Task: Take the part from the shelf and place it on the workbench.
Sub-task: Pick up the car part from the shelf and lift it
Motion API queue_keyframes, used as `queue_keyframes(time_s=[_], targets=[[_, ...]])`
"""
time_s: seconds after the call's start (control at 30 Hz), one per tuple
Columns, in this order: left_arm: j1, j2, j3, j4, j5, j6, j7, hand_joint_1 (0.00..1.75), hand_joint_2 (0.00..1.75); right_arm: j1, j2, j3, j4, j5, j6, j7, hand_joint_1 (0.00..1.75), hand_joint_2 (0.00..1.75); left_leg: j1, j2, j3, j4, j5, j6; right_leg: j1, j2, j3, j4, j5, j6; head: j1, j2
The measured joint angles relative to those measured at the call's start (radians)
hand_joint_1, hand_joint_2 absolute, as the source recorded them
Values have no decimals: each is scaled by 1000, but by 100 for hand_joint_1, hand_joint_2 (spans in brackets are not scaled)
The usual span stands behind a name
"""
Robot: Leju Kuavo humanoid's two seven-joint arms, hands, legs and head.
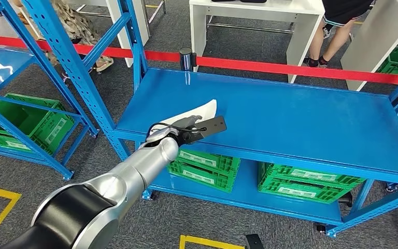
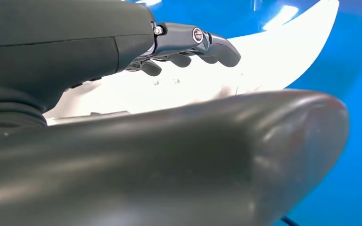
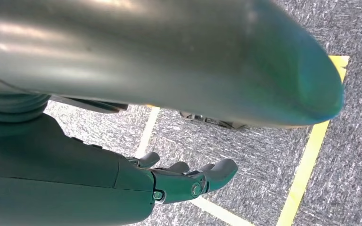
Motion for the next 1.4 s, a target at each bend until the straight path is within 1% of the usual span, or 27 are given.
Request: queue_keyframes(time_s=[0.1,0.7,0.83,1.2,1.23,1.33,1.37,1.4], targets=[[2,0,0,0,0,-7,-5,175,0,1,0,0,0,0,0,-1,0,0,0,0,0,0,0,0,0,0,0,0,0,0,0,0],[11,4,0,0,-8,-12,-14,175,0,7,0,-7,0,-3,-2,-13,0,0,0,0,0,0,0,0,0,0,0,0,0,0,0,0],[13,7,0,0,-8,-11,-15,175,175,8,0,-9,0,-2,-2,-13,0,0,0,0,0,0,0,0,0,0,0,0,0,0,0,0],[19,21,0,0,-8,2,-14,175,175,9,-1,-10,0,1,-1,-12,0,0,0,0,0,0,0,0,0,0,0,0,0,0,0,0],[20,22,0,0,-8,3,-14,169,175,9,-1,-10,0,1,-1,-12,0,0,0,0,0,0,0,0,0,0,0,0,0,0,0,0],[21,24,0,0,-8,5,-14,38,44,9,-1,-10,0,1,-2,-12,0,0,0,0,0,0,0,0,0,0,0,0,0,0,0,0],[21,24,0,0,-8,6,-14,0,0,9,-1,-10,0,1,-2,-12,0,0,0,0,0,0,0,0,0,0,0,0,0,0,0,0],[21,25,0,0,-8,6,-14,0,0,9,-1,-10,0,1,-2,-12,0,0,0,0,0,0,0,0,0,0,0,0,0,0,0,0]])
